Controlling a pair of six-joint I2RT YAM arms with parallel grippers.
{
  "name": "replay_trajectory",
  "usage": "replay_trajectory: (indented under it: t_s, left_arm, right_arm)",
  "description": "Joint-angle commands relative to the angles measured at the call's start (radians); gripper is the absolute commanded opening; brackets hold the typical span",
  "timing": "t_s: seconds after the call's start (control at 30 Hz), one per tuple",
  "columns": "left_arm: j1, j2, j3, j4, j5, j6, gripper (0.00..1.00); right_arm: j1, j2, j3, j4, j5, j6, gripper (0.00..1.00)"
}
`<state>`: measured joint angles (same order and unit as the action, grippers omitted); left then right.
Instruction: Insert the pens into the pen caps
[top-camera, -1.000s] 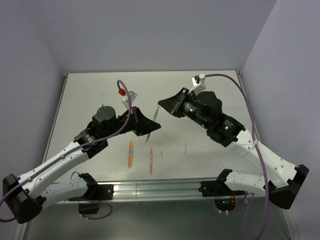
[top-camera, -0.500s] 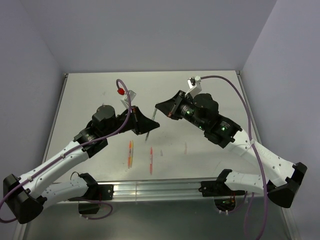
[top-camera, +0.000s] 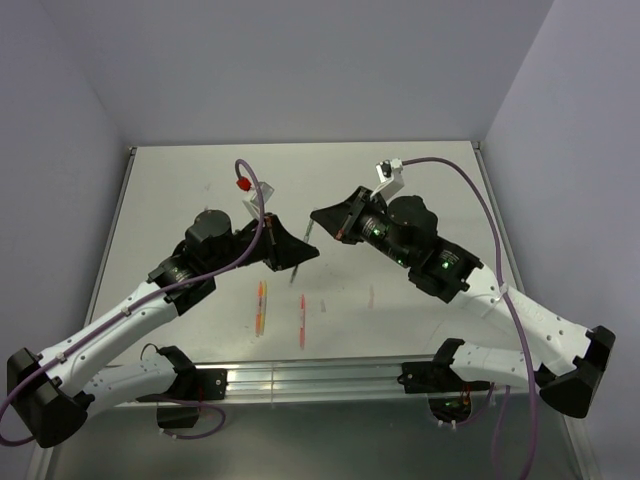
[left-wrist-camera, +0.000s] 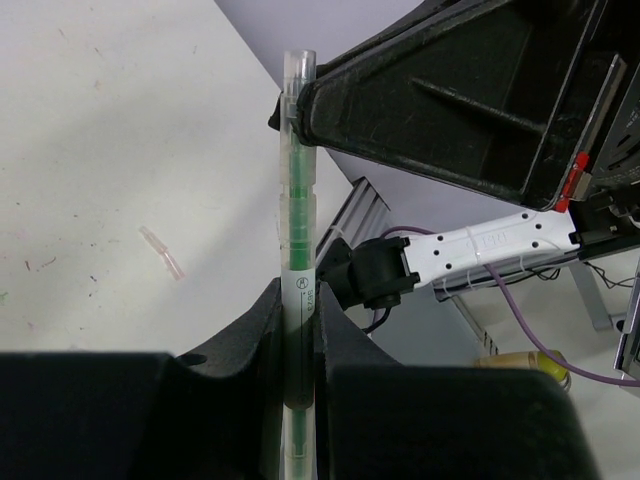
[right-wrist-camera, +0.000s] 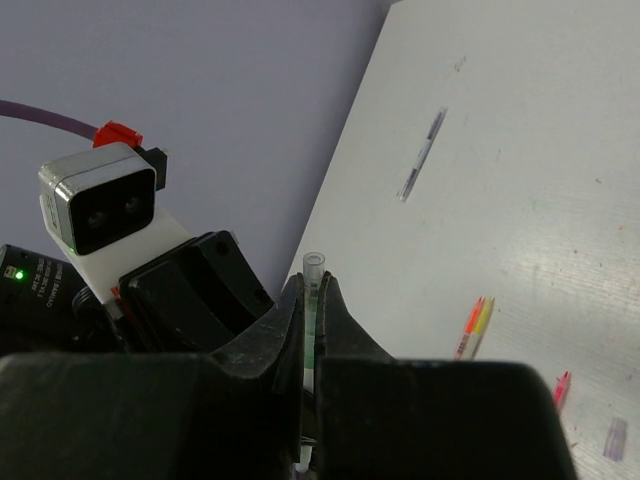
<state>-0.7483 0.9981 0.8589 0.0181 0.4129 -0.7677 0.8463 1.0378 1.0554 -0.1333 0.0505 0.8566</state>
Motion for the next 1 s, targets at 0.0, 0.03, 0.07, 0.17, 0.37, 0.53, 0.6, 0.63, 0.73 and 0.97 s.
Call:
replay_trajectory:
  t_s: [0.0,0.03,0.07,0.17,0.37,0.53,0.6,0.63,0.73,0.97]
  left_arm:
    - [0.013,0.000,0.057,0.048,-0.045,0.030,0.00]
    - [0.013,0.005,0.064,0.051,-0.051,0.031,0.00]
    - [0.013,0.007,0.065,0.054,-0.054,0.034,0.00]
    - [0.013,0.008,0.074,0.060,-0.069,0.039,0.00]
    - [0.015,0.013,0.083,0.052,-0.080,0.048,0.00]
    - [0.015,0.005,0.089,0.051,-0.102,0.056,0.00]
    - [0.015,0.007,0.091,0.049,-0.109,0.057,0.00]
    - [0.015,0.005,0.091,0.049,-0.112,0.056,0.00]
    - [0.015,0.008,0.097,0.054,-0.120,0.059,0.00]
    - [0.015,0.019,0.114,0.060,-0.129,0.064,0.00]
  right_arm:
    - [0.054,-0.035,-0.026,0.014,-0.034,-0.033,0.00]
    - [0.060,-0.042,-0.034,0.014,-0.031,-0.036,0.00]
    - [0.065,-0.045,-0.037,0.014,-0.028,-0.036,0.00]
    - [0.079,-0.061,-0.048,0.017,-0.020,-0.036,0.00]
    - [0.088,-0.068,-0.057,0.021,-0.021,-0.036,0.00]
    - [0.102,-0.071,-0.061,0.035,-0.017,-0.036,0.00]
    - [0.108,-0.073,-0.063,0.038,-0.017,-0.034,0.00]
    - [0.109,-0.073,-0.063,0.041,-0.015,-0.034,0.00]
    - [0.123,-0.071,-0.066,0.050,-0.015,-0.036,0.00]
    - [0.148,-0.068,-0.064,0.051,-0.014,-0.036,0.00]
